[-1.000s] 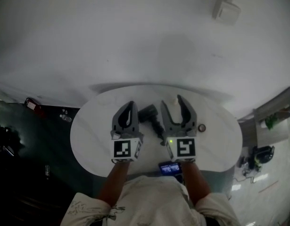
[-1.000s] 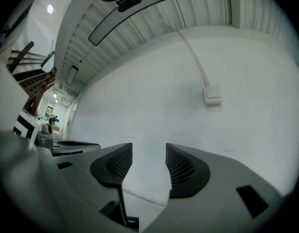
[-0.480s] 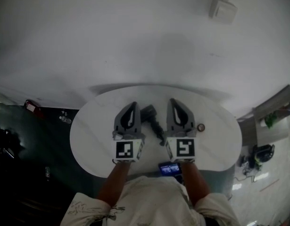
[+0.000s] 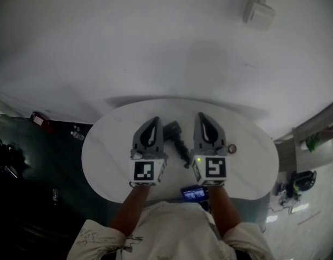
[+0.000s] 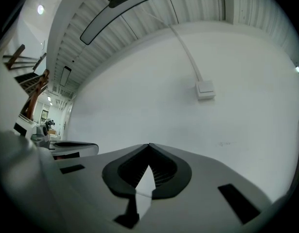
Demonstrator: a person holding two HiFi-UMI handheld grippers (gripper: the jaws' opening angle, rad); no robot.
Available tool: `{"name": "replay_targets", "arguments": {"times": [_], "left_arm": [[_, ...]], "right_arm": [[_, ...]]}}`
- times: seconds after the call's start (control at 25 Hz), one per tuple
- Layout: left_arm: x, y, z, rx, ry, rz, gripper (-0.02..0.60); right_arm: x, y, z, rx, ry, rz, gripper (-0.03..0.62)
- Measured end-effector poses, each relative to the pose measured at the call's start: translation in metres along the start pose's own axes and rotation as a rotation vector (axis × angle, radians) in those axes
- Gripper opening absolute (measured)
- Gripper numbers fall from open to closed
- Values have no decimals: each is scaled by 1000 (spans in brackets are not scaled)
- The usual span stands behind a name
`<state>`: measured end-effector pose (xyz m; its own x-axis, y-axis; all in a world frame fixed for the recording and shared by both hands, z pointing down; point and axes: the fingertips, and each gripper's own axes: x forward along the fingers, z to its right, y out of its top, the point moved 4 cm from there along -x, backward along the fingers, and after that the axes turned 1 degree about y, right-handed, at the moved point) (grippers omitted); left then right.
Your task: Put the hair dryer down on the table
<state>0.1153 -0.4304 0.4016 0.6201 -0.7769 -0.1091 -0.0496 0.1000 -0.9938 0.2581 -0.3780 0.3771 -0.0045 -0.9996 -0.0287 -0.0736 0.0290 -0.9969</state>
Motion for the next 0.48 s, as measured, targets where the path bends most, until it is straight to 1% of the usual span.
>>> {"name": "replay_targets", "arguments": {"times": [0.12, 0.24, 0.28, 0.36, 0.48], "left_arm": [[0, 3, 3, -1, 3, -6, -2], [0, 8, 4, 14, 4, 12, -3], [0, 8, 5, 17, 6, 6, -2], [1, 6, 5, 34, 6, -3, -3], [1, 6, 6, 65, 3, 9, -3]], "right_arm": [[0, 3, 3, 5, -4, 23, 5], [-1, 0, 5, -4, -7, 7, 5], [0, -1, 5, -7, -5, 4, 6], [1, -1, 5, -14, 0, 6, 5], [2, -2, 4, -18, 7, 4, 6]]}}
